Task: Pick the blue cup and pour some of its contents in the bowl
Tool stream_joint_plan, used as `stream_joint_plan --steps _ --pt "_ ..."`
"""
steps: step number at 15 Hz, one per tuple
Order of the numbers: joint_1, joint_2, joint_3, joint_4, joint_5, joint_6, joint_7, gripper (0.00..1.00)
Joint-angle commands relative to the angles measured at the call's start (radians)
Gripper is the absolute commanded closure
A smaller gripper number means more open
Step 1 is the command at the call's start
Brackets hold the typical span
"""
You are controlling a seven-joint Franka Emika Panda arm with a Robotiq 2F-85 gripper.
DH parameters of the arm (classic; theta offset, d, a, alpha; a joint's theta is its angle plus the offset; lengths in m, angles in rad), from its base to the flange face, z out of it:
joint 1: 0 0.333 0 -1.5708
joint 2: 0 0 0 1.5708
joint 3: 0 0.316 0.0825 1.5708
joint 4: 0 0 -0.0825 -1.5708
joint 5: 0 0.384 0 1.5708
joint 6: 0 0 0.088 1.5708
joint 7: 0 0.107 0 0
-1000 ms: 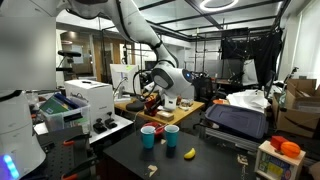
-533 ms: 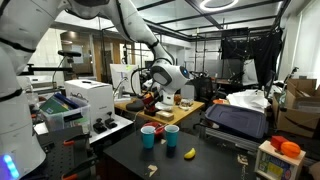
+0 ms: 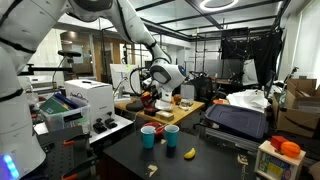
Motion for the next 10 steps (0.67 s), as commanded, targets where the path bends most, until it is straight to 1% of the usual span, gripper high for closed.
stream_joint_plan --steps 1,10 --pt "0.021 0.044 0.006 0.066 -0.026 -0.02 0.08 0.92" --pt "0.073 0.186 0.011 0.214 -0.051 -0.013 0.21 0.92"
